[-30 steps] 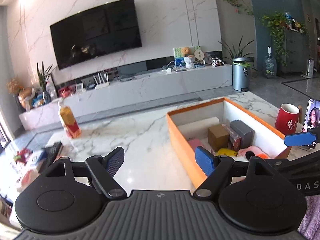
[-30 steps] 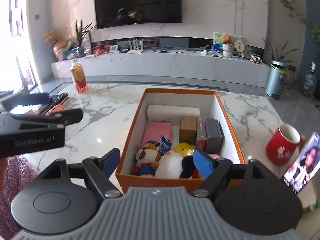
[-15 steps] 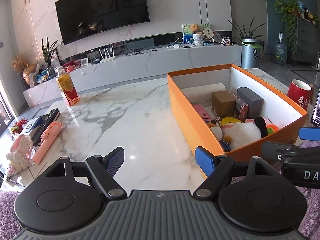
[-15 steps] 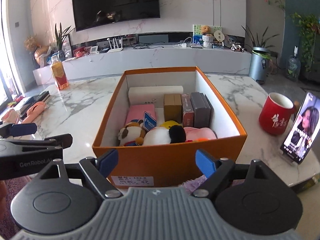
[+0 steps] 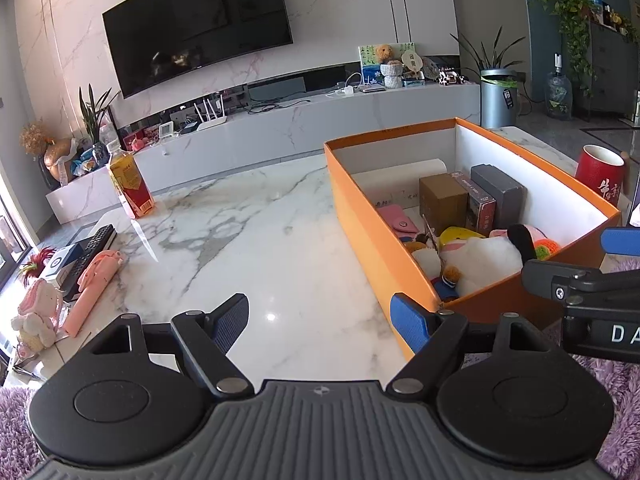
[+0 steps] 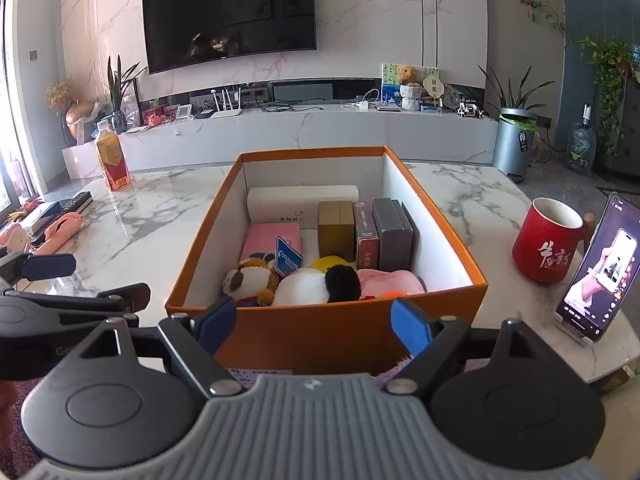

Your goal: Organize objects

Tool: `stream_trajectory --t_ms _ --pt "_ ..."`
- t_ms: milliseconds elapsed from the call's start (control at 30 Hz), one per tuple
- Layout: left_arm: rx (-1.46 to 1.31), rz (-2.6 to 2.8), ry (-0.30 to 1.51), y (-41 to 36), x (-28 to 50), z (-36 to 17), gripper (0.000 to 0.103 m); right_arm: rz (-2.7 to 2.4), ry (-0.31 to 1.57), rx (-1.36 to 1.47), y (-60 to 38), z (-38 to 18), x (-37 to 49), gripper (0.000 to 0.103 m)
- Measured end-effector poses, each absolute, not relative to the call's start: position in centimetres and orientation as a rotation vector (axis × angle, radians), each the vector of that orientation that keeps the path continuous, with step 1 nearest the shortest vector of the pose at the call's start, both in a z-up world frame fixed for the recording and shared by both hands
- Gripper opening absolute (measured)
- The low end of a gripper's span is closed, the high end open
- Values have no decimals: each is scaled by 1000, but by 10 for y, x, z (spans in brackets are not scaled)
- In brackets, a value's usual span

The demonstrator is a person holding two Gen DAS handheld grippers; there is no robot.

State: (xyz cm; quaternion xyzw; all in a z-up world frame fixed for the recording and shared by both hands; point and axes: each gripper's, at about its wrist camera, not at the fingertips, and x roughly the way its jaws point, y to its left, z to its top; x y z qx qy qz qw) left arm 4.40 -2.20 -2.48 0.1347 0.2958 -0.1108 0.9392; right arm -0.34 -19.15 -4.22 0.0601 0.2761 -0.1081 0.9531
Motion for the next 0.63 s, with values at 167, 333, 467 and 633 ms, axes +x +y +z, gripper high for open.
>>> stream_trajectory --t_ms 167,333,467,633 --pt "286 -229 603 -23 42 -24 92 -216 562 121 -191 -42 -4 85" --pt "290 -229 599 -23 41 -23 92 -216 565 122 -191 -42 -4 86" --pt "282 -239 615 -23 41 -23 92 -215 563 120 -191 -43 -5 86" --pt "281 -238 616 -22 40 -23 92 -214 563 119 -190 -43 -6 86"
